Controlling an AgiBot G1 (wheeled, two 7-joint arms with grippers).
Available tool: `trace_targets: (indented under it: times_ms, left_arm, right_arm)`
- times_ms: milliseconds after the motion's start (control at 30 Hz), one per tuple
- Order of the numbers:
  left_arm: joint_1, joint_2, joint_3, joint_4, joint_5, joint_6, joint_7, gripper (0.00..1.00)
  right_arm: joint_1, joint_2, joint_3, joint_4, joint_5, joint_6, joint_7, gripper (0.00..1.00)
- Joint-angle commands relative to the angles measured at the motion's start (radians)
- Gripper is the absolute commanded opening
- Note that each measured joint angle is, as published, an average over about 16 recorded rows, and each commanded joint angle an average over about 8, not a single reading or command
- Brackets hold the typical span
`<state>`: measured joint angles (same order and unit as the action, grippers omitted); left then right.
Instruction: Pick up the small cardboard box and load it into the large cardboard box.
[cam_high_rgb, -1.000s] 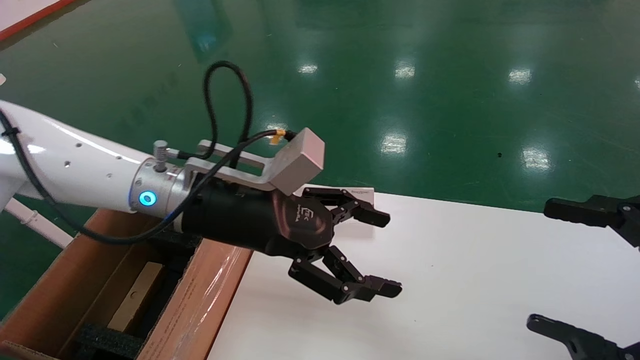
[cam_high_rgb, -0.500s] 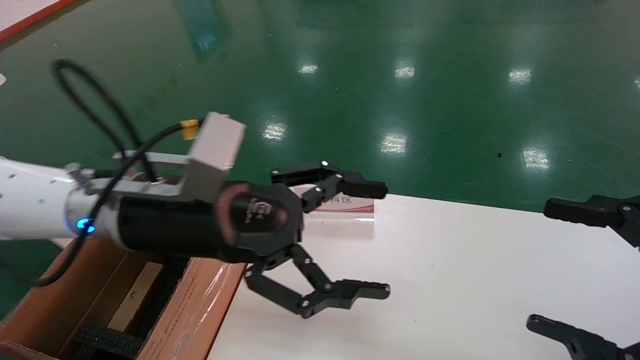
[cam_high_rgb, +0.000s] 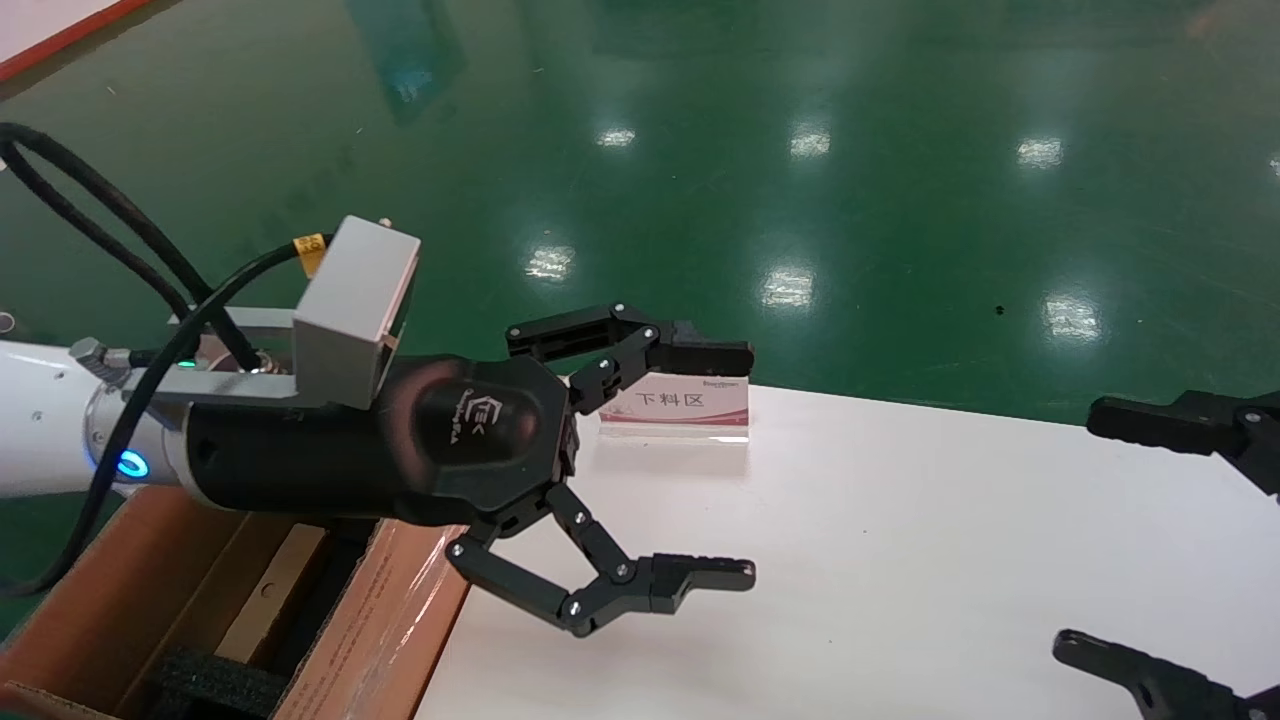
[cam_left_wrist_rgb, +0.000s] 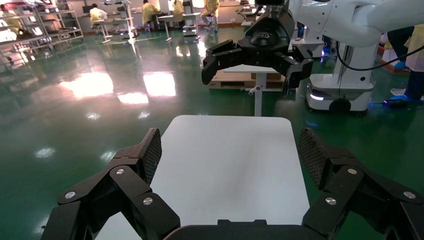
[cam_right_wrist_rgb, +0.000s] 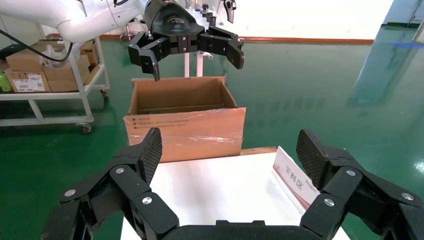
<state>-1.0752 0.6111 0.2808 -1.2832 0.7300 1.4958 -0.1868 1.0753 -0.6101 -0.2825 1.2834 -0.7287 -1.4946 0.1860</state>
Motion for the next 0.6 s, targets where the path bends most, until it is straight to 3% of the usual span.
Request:
trace_targets:
  times_ms: [33,600]
  left_arm:
    - [0.0,0.0,0.0,0.0,0.0,0.0,0.0,1.0]
    - [0.005,0.0,-0.006,0.0,-0.002,0.001,0.001,1.0]
  right_arm:
    - [0.0,0.0,0.001,0.0,0.0,0.0,0.0,1.0]
    - [-0.001,-0.001,0.003,0.0,-0.002,-0.001,0.002,1.0]
